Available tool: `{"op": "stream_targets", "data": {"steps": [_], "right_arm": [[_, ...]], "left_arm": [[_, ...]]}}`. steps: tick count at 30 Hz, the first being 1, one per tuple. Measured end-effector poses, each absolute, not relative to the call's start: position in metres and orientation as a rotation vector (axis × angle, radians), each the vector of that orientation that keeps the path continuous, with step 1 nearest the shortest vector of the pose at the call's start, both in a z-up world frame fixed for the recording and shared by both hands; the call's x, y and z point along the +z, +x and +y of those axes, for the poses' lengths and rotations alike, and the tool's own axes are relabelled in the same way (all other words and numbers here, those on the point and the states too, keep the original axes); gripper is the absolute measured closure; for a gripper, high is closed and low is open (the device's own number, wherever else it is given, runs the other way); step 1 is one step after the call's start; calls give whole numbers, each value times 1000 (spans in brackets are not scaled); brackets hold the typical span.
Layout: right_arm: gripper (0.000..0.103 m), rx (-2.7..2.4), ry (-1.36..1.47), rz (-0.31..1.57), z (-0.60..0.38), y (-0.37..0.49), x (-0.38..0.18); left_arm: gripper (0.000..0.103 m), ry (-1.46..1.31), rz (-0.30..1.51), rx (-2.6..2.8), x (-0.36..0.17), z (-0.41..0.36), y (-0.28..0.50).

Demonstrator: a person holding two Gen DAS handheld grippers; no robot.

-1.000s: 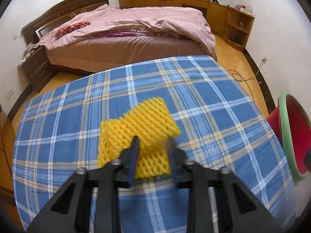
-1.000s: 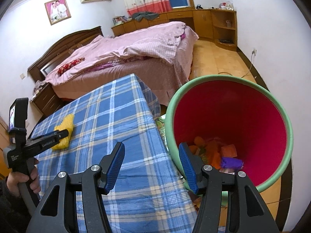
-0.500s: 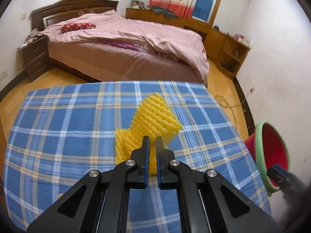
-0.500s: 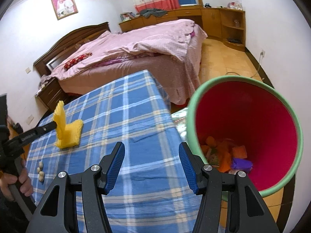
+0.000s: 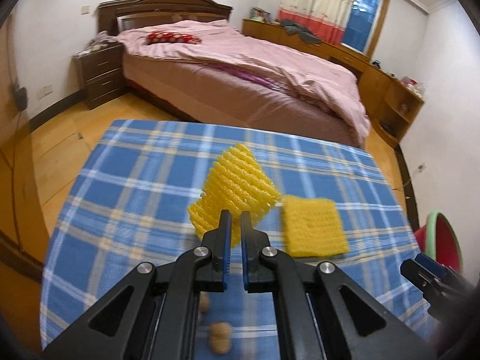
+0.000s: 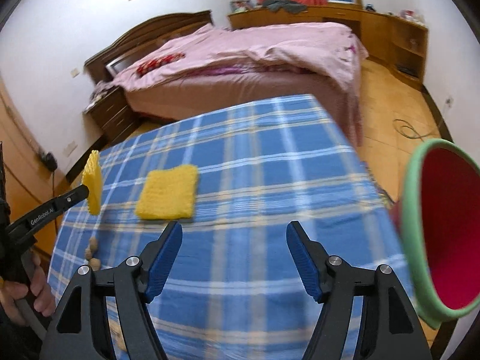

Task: Collect trash
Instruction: 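Grasp the second yellow foam net with the right tool while the left tool holds the first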

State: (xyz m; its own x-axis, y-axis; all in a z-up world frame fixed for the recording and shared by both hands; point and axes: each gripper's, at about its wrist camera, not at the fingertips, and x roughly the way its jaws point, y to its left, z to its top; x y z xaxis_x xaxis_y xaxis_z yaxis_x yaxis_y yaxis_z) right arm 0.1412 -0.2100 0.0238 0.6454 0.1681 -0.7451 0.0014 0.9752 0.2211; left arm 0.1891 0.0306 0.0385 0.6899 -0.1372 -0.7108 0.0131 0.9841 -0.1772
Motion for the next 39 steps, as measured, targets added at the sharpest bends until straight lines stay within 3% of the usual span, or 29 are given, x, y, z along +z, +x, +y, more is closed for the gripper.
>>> {"op": "stream_targets", "data": {"steps": [32, 39], "right_arm": [[30, 223, -38, 941, -100, 227, -16], [36, 223, -91, 936, -90, 229, -18]], "left_arm": [[99, -237, 864, 2, -3, 70, 208], [99, -245, 867, -7, -5, 71, 208]]}}
